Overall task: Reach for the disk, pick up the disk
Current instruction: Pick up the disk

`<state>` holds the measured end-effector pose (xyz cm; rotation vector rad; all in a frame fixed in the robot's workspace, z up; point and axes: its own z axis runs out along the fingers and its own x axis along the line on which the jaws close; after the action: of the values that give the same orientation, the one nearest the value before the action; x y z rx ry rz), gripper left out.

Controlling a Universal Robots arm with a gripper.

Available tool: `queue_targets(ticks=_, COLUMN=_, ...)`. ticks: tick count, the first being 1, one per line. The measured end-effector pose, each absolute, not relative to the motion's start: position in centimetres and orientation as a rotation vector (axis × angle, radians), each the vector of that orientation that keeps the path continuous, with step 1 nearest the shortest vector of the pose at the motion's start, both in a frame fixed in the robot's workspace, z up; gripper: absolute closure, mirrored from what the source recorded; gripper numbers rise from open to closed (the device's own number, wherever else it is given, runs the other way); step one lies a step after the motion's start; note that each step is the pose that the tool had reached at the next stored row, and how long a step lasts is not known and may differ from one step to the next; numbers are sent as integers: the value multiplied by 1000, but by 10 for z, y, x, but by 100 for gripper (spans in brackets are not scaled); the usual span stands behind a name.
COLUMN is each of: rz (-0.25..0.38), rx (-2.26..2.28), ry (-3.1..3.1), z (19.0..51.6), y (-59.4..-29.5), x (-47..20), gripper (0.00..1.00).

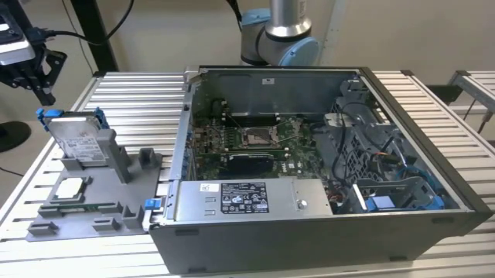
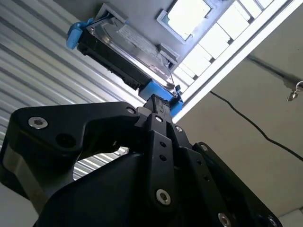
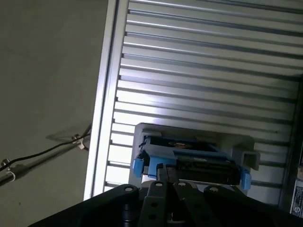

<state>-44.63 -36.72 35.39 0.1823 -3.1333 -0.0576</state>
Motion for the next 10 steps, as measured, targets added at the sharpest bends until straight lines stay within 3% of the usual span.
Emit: queue_targets(ticks=10, rz=-57, rx=274, ry=-3126, z=354, y=-367, x=-446, gripper=100)
